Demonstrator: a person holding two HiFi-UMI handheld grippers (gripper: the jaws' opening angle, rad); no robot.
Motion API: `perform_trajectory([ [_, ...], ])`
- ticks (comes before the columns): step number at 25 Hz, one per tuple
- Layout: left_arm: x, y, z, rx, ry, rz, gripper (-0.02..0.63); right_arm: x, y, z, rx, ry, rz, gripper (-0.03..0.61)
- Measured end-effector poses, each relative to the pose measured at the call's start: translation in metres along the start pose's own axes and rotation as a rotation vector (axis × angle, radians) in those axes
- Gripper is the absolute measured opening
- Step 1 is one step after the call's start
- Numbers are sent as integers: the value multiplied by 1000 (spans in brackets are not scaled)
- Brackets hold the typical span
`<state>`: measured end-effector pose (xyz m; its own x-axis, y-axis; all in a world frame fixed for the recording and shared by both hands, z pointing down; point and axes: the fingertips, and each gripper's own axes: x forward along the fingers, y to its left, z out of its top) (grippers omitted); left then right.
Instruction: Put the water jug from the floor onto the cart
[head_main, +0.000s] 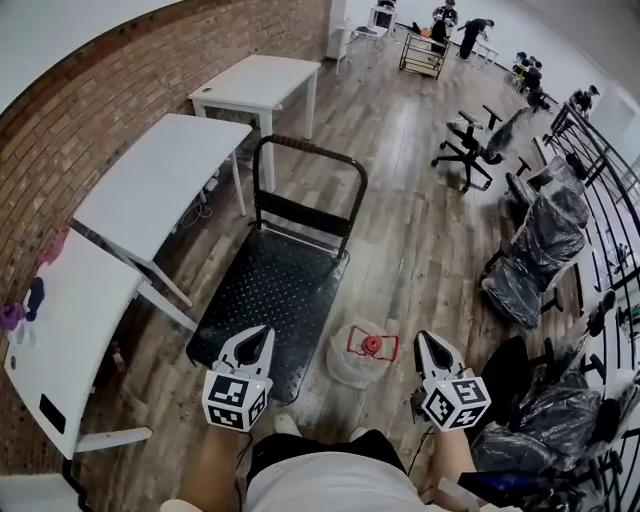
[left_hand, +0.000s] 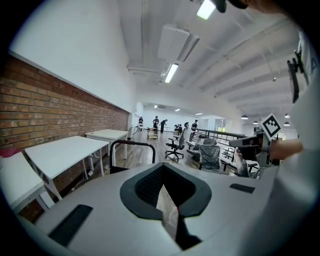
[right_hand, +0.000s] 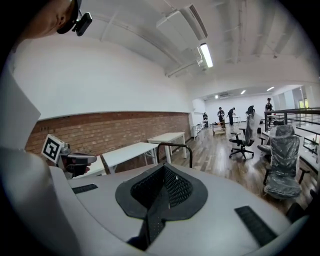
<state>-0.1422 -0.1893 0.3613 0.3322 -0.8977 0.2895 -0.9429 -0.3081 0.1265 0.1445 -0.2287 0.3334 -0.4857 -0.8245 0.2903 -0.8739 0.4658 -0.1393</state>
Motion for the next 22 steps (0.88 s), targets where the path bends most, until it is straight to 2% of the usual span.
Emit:
perform_trajectory([
  [6, -1, 11, -12, -38, 6, 22, 0, 21, 8, -3, -34, 43, 22, 2],
  [12, 14, 9, -26, -58, 32, 88, 0, 50, -24, -17, -47, 73, 48, 2],
  [16, 18, 0, -49, -90, 98, 142, 0, 64, -44, -54, -22, 163, 84, 3],
  [20, 34, -6, -73, -97, 155, 174, 0, 90, -63, -88, 58, 228, 124, 3],
  [22, 44, -7, -86, -102, 180, 190, 0, 105, -72, -106, 55, 256, 129, 3],
])
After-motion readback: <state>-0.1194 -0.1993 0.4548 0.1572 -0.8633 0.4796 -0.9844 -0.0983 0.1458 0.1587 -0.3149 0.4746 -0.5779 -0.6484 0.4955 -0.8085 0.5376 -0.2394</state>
